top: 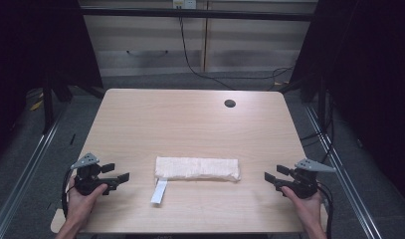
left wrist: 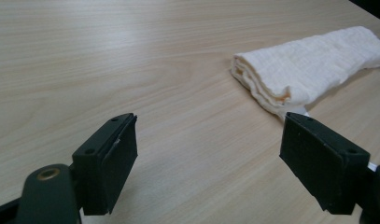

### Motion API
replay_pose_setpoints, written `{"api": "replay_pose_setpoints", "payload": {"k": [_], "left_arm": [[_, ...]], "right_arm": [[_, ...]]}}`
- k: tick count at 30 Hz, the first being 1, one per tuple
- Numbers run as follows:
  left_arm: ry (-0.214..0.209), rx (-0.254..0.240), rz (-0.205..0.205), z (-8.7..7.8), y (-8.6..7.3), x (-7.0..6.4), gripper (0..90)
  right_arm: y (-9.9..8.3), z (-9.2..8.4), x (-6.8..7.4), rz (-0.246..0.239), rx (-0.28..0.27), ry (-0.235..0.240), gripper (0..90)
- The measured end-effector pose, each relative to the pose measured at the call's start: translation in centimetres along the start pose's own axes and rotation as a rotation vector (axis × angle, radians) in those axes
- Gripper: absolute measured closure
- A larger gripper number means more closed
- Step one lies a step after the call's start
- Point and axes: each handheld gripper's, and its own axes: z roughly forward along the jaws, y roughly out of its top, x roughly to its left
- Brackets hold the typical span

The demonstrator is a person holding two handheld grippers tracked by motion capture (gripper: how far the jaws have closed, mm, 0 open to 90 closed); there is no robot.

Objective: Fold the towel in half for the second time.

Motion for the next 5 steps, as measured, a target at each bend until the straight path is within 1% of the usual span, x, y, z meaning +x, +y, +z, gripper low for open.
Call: {"api": "replay_pose_setpoints", "payload": {"k": [1,2,3,4,5], "left_arm": [[0.000,0.000,0.000,0.00,0.00,0.00,18.7],[-0.019,-0.018,-0.001,-0.04,-0.21,0.05,18.5],[-0.029,-0.017,0.012,-0.02,-0.43,-0.03,17.9],[-0.026,-0.012,0.023,0.01,-0.46,-0.05,17.7],[-0.026,-0.012,0.023,0.01,-0.46,-0.05,17.7]], "right_arm": [[0.00,0.00,0.00,0.000,0.000,0.000,33.7],[-0.27,0.29,-0.26,-0.002,0.021,-0.018,32.8],[-0.35,0.41,-0.31,0.004,0.023,-0.021,31.0],[-0.38,0.53,-0.27,0.002,0.027,-0.025,30.6],[-0.38,0.53,-0.27,0.002,0.027,-0.025,30.6]]}}
